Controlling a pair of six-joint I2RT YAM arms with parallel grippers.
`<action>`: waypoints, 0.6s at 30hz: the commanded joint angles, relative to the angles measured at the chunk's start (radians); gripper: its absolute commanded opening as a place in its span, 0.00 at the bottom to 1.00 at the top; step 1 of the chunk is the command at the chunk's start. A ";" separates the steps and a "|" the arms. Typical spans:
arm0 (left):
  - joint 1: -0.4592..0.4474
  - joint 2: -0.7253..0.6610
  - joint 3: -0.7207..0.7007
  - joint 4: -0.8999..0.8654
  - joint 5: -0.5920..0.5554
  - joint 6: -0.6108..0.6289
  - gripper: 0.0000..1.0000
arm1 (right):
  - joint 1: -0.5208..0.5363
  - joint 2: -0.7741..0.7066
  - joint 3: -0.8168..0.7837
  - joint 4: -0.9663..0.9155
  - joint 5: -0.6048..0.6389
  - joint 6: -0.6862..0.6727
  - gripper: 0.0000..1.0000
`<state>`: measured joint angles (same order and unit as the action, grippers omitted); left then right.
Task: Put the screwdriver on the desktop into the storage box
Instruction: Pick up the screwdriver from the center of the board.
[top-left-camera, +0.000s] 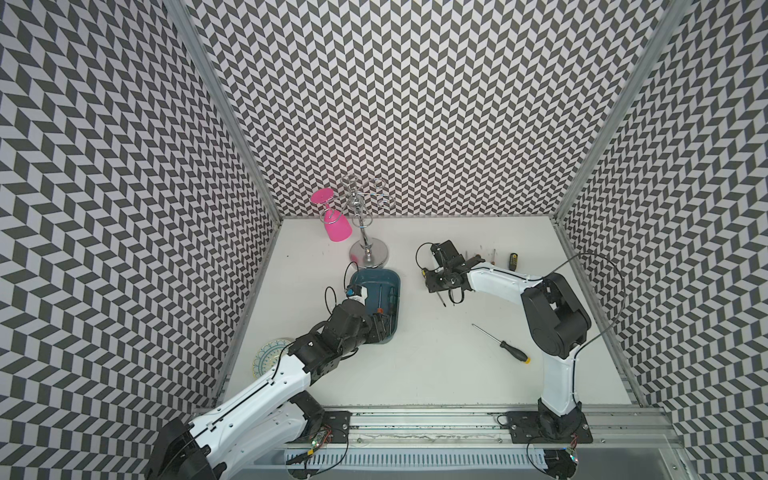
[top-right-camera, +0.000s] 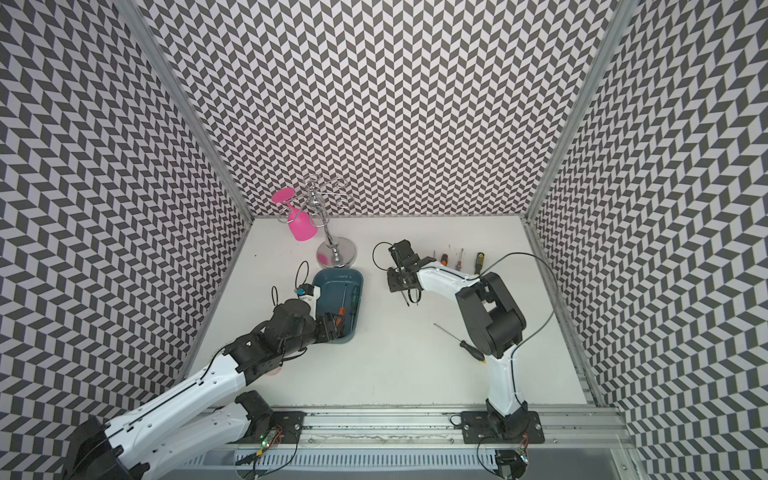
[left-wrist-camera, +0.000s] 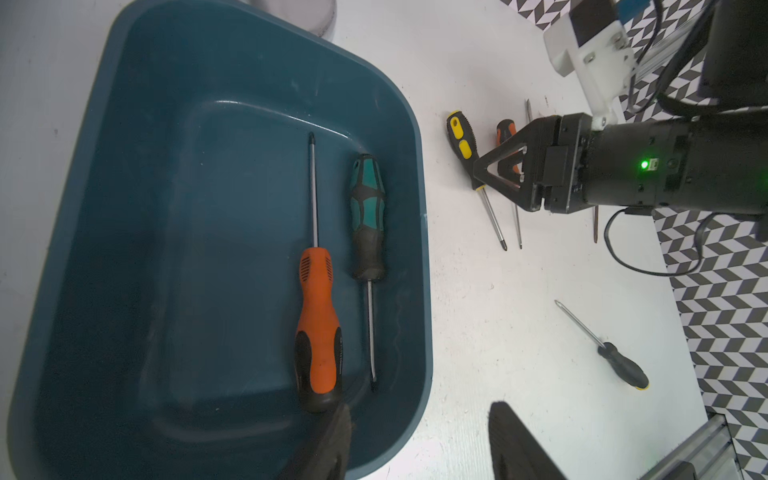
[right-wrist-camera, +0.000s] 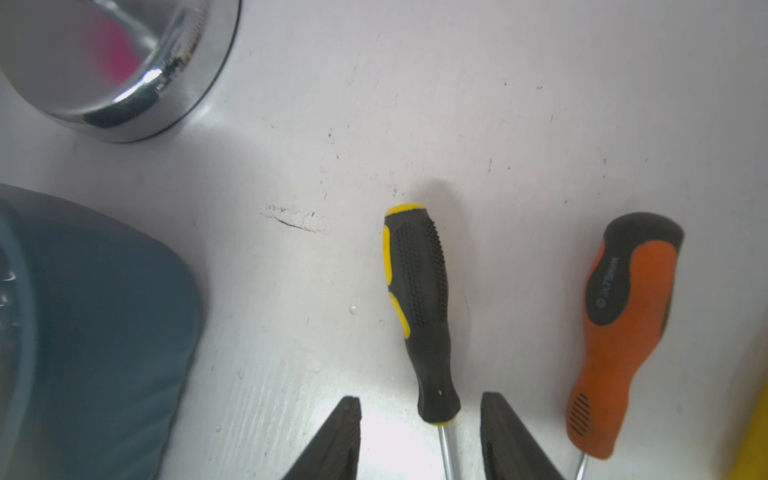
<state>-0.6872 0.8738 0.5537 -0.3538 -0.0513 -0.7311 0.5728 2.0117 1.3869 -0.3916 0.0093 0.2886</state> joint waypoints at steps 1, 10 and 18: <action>0.001 -0.017 -0.005 -0.016 -0.014 -0.005 0.57 | 0.002 0.031 0.026 -0.012 0.019 -0.017 0.48; 0.001 -0.004 0.000 -0.015 -0.016 -0.009 0.57 | 0.004 0.058 0.021 -0.006 -0.007 -0.020 0.42; 0.001 0.016 0.000 -0.001 -0.018 -0.015 0.56 | 0.006 0.087 0.012 0.015 -0.030 -0.013 0.33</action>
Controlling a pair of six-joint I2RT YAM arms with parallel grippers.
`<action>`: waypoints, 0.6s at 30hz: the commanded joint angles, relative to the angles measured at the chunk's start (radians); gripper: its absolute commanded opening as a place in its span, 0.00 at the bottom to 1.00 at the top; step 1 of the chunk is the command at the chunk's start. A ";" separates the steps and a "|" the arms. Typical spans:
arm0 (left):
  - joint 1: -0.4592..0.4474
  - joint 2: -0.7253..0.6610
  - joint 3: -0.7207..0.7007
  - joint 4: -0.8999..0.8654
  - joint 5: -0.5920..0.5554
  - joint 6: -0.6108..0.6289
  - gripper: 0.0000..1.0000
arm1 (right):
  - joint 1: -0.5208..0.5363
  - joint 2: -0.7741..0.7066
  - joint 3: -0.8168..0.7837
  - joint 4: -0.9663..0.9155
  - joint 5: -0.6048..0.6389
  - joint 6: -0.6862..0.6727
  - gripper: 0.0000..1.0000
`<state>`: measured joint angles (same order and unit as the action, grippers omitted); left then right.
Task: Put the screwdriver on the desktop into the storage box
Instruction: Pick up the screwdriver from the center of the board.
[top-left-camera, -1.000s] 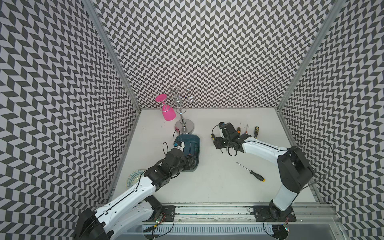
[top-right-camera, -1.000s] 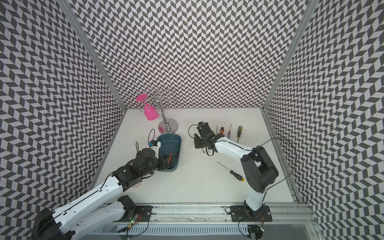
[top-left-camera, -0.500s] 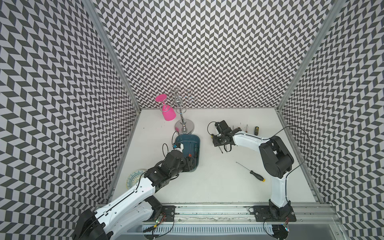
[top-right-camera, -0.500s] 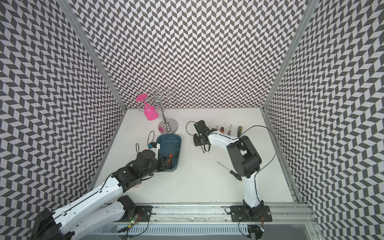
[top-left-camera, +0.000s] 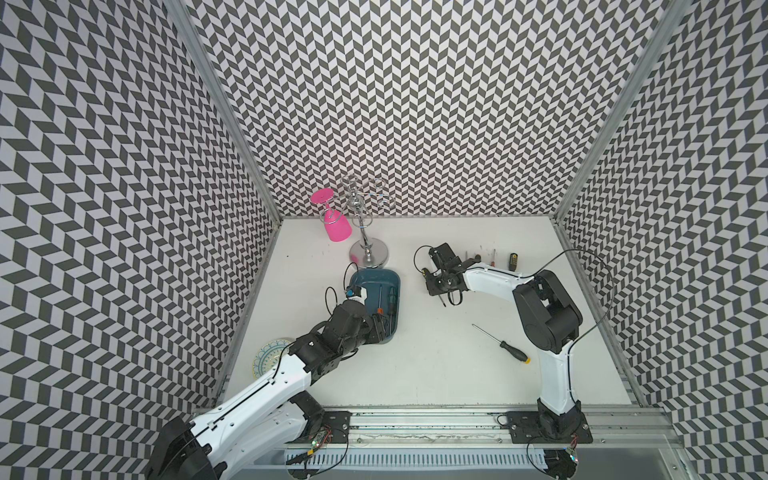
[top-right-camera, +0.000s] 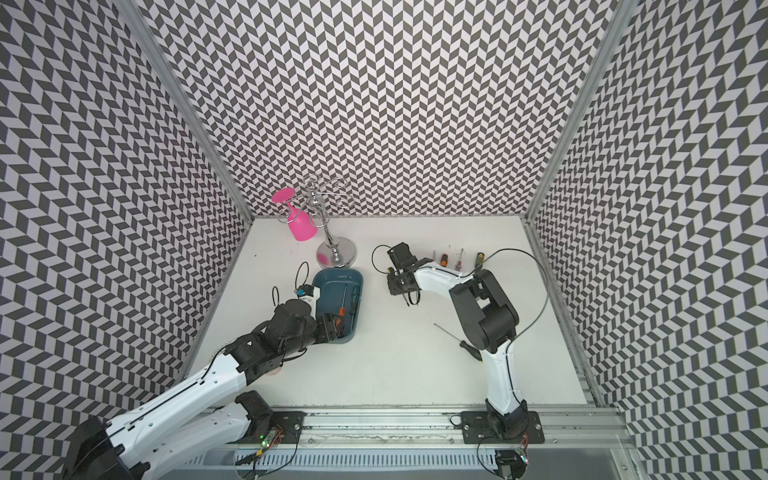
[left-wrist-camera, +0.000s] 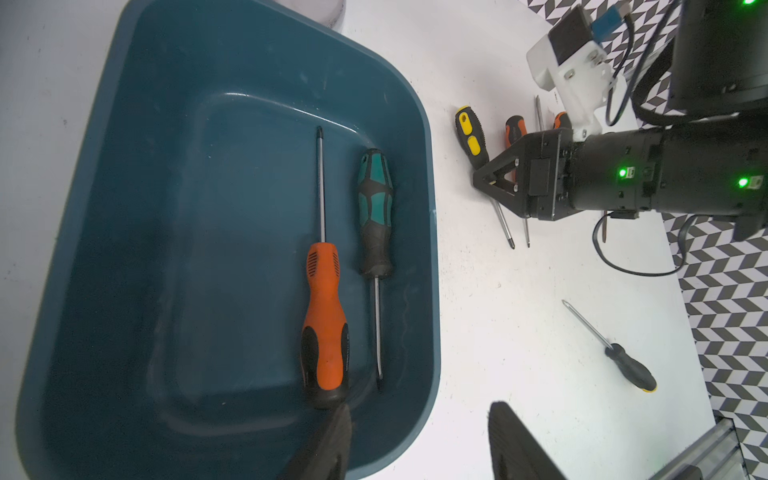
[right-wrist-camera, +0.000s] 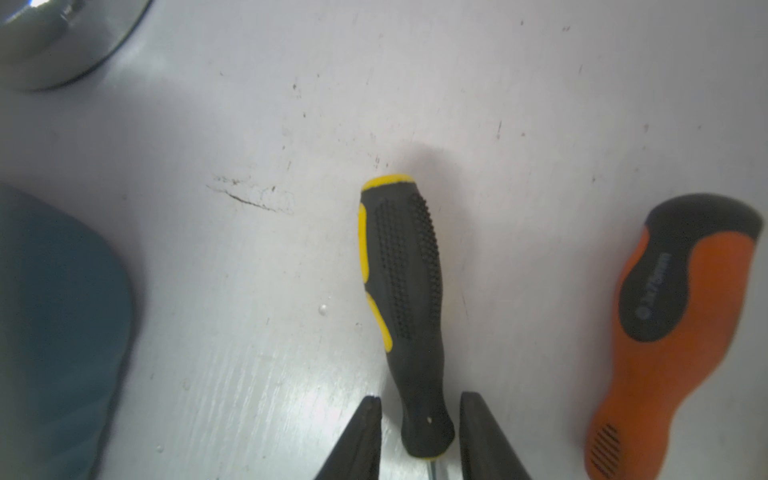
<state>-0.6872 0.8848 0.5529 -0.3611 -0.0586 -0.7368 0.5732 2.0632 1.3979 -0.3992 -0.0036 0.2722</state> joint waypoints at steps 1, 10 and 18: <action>0.000 0.006 0.003 0.007 -0.009 -0.009 0.57 | 0.005 0.038 0.001 0.023 -0.015 0.004 0.33; 0.002 0.017 0.021 0.014 -0.004 -0.007 0.56 | 0.011 -0.029 -0.046 0.042 -0.044 0.010 0.15; 0.002 -0.024 0.030 0.068 0.015 -0.006 0.60 | 0.014 -0.221 -0.194 0.131 -0.129 0.042 0.13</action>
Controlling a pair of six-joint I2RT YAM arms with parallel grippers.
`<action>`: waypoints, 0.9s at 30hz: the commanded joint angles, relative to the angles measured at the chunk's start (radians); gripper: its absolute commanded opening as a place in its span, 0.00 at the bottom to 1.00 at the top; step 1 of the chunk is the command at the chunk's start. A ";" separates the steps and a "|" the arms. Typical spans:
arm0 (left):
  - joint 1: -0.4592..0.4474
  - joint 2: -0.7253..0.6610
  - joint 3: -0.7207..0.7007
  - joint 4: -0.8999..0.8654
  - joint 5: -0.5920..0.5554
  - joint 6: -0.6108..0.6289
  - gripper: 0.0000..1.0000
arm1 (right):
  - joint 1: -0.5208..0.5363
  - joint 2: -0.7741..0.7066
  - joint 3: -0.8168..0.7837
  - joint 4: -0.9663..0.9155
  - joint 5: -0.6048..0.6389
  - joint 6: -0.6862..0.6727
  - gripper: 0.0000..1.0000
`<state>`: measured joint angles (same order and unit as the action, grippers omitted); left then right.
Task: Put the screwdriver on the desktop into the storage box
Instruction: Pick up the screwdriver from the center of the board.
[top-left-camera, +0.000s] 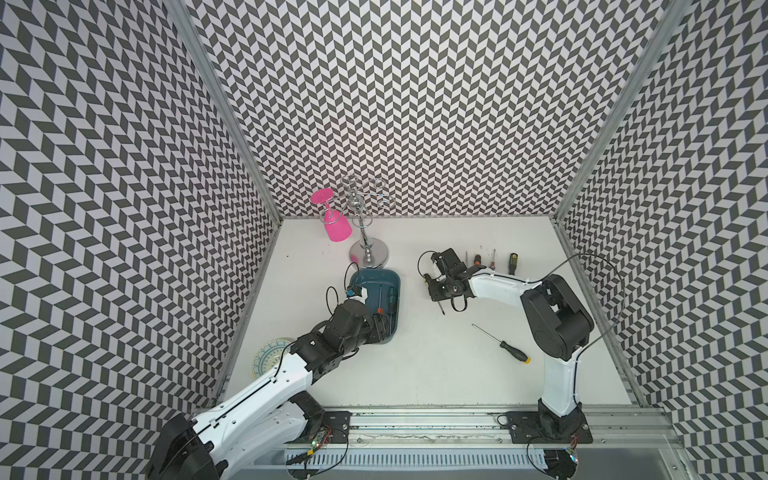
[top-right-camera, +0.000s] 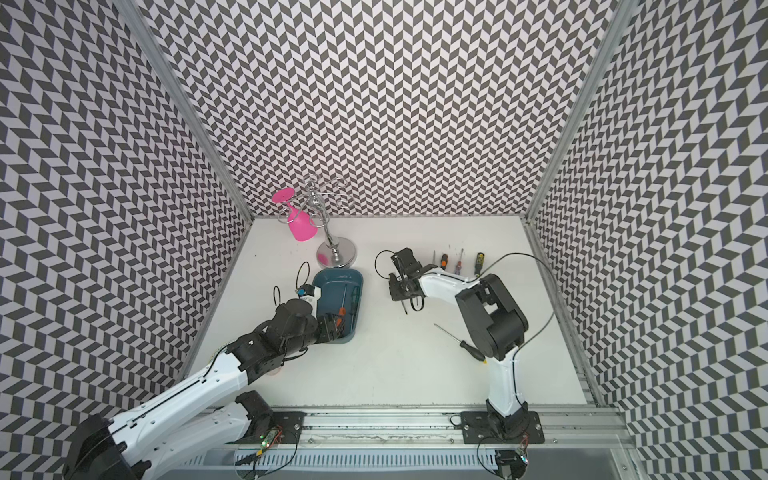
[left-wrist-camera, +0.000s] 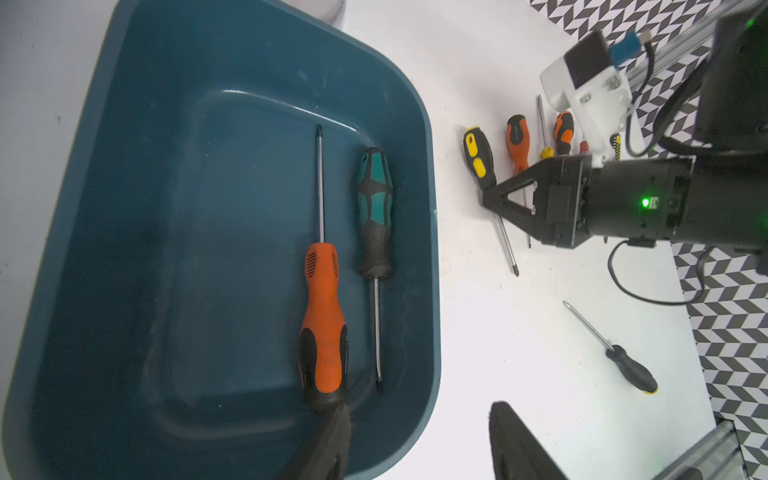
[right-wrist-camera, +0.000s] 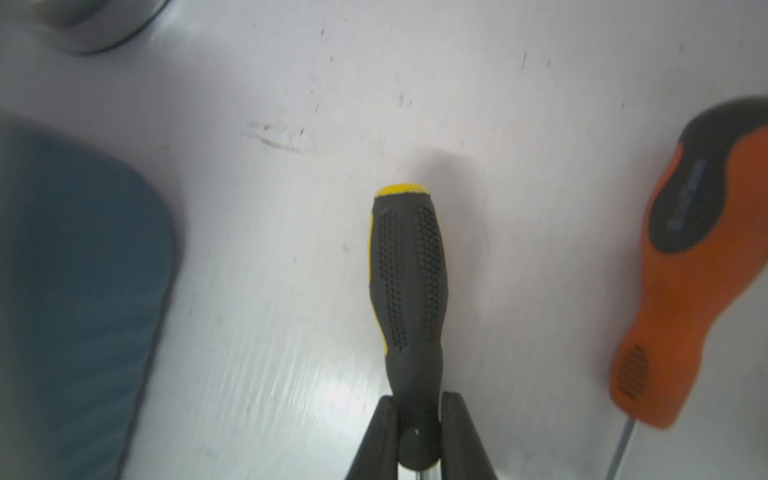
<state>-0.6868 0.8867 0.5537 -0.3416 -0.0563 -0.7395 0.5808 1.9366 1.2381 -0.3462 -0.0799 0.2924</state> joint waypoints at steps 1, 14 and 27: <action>0.002 -0.030 0.029 0.059 0.019 0.000 0.61 | 0.007 -0.123 -0.058 0.091 -0.068 0.027 0.13; 0.018 -0.055 -0.014 0.334 0.167 -0.004 0.74 | 0.020 -0.464 -0.337 0.350 -0.338 0.166 0.13; 0.025 -0.011 -0.054 0.560 0.278 -0.026 0.66 | 0.074 -0.586 -0.459 0.526 -0.485 0.283 0.13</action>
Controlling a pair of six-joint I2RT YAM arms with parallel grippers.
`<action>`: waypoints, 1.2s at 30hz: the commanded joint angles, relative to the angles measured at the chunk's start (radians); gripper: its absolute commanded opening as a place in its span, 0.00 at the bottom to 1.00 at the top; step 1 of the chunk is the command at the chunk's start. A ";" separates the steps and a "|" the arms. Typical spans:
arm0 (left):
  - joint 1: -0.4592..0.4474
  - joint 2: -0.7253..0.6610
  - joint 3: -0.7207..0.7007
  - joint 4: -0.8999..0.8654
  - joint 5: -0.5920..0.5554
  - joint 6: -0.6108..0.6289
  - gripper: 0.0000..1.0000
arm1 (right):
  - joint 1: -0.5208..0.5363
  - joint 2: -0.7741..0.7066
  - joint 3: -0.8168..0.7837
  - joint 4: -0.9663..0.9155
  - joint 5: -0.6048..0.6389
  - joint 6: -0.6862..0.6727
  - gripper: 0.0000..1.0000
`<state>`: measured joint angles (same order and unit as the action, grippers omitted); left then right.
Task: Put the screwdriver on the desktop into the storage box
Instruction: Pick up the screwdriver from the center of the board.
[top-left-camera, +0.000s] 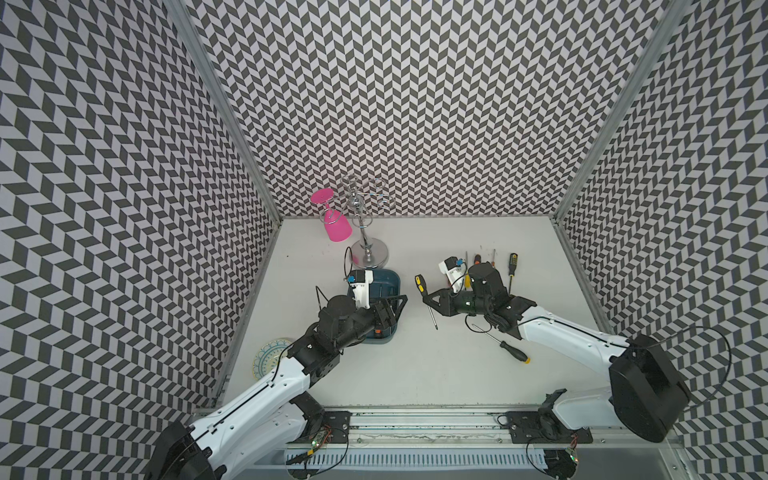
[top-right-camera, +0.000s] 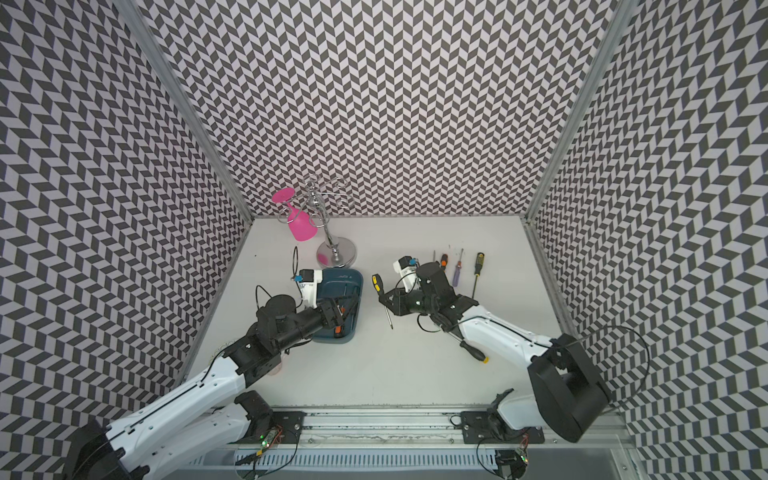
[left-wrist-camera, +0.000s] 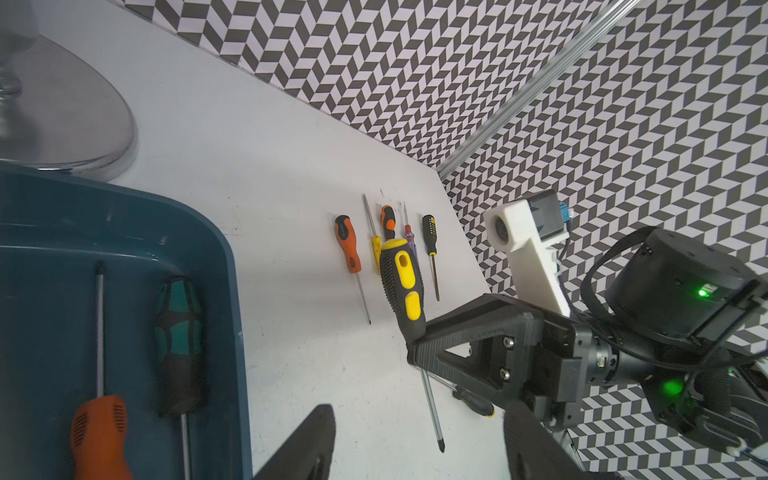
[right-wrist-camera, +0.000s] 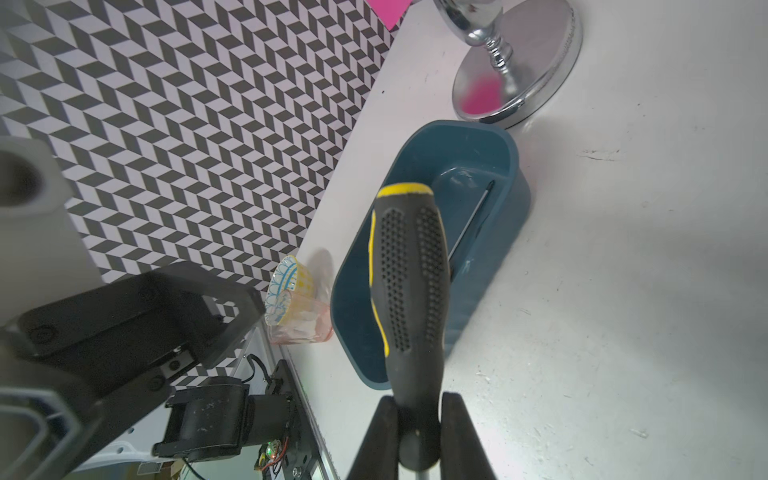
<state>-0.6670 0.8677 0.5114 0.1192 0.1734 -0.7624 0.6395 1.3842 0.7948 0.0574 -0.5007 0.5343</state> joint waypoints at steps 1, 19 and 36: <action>0.005 0.010 -0.016 0.112 0.052 -0.004 0.64 | 0.020 -0.039 -0.023 0.137 -0.076 0.046 0.14; 0.005 0.083 -0.047 0.227 0.086 -0.029 0.54 | 0.083 -0.079 -0.096 0.301 -0.159 0.120 0.13; -0.001 0.127 -0.055 0.295 0.137 -0.056 0.39 | 0.097 -0.070 -0.123 0.384 -0.187 0.159 0.13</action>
<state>-0.6674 0.9848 0.4675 0.3687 0.2844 -0.8131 0.7303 1.3296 0.6804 0.3515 -0.6720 0.6830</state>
